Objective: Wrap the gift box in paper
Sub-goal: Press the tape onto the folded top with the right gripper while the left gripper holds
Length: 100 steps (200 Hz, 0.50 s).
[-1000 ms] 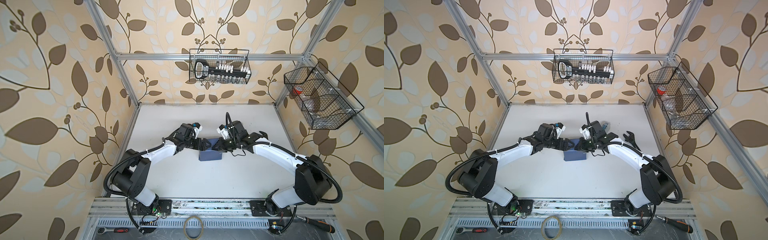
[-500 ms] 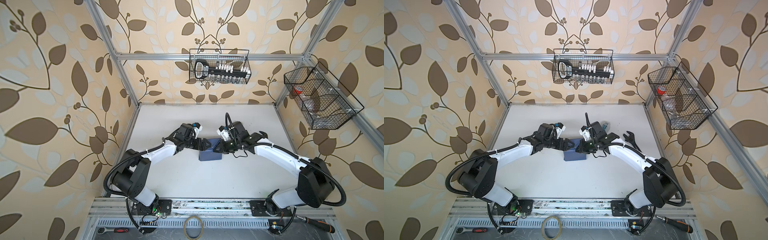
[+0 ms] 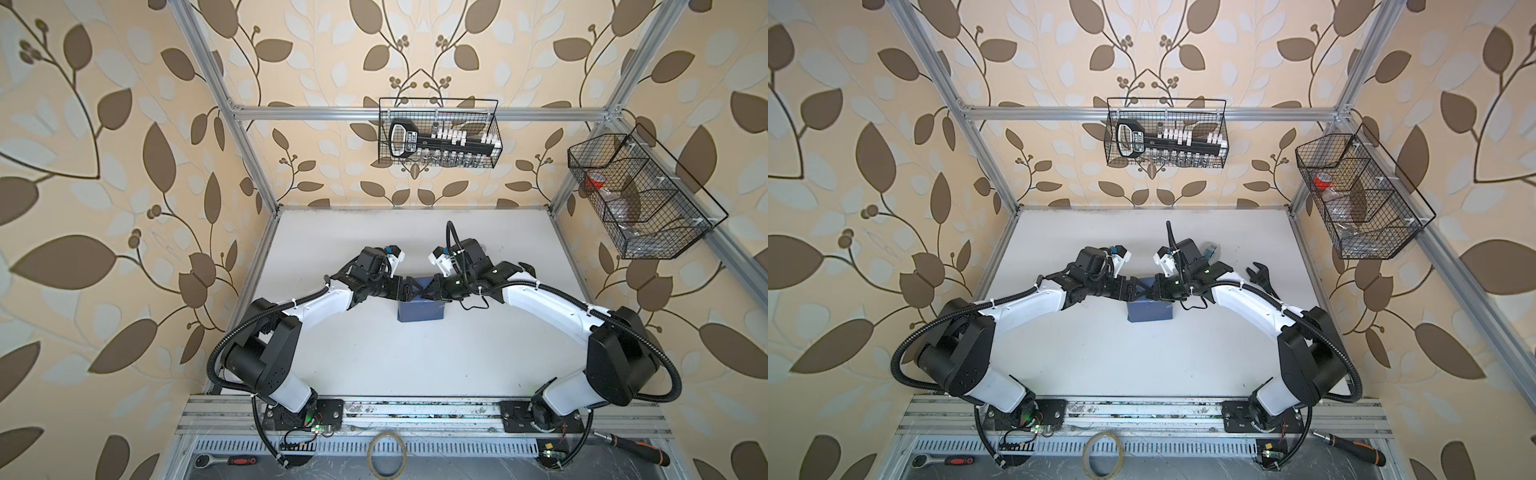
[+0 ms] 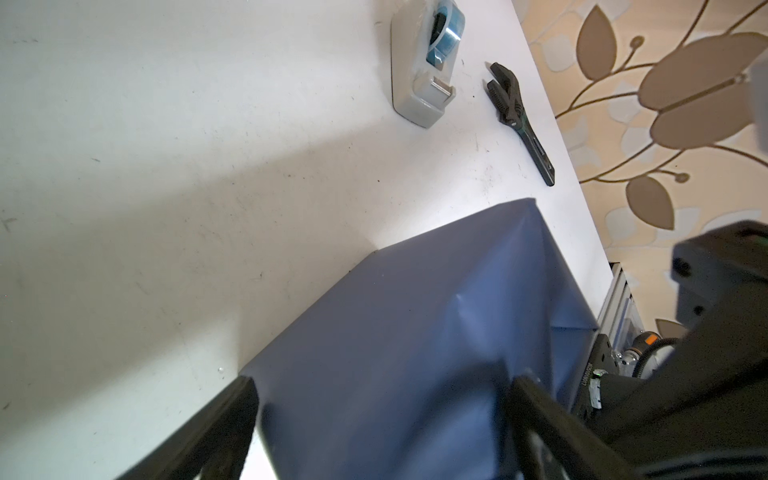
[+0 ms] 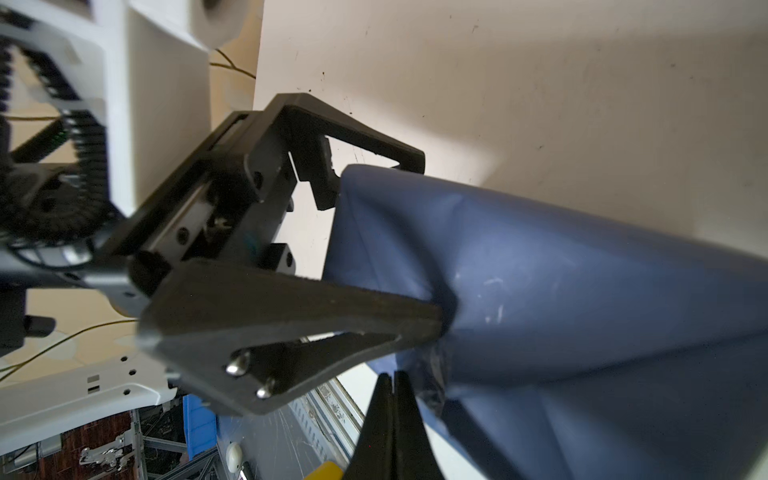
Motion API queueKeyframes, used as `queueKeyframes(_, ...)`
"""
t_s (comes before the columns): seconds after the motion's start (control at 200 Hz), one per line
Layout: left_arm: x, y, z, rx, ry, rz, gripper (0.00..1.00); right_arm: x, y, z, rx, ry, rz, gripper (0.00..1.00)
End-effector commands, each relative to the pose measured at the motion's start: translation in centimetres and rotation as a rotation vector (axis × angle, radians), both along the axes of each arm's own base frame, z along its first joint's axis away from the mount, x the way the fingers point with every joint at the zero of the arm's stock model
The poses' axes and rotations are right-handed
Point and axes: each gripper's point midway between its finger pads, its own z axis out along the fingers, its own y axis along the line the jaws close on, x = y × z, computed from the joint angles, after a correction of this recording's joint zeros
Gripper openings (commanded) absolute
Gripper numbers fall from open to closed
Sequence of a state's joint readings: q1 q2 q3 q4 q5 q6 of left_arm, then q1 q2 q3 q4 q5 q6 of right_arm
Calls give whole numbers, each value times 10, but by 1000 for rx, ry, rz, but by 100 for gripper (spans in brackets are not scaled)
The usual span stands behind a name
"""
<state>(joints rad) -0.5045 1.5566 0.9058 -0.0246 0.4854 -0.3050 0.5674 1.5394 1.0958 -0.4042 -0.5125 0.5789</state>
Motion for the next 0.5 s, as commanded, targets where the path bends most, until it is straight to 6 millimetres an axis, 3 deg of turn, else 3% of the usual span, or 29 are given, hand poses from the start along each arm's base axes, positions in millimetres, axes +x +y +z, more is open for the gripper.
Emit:
queueKeyframes(0.0,-17,22,-42,164,81,16,95,-6,2,-10,4,16,11,0)
queueKeyframes(0.225,-16,23,-43,165,81,17,95,-25,0,-32,-10,64,31,0)
queueKeyframes(0.495,-16,23,-43,169,81,17,95,-32,-3,-19,21,41,29,0)
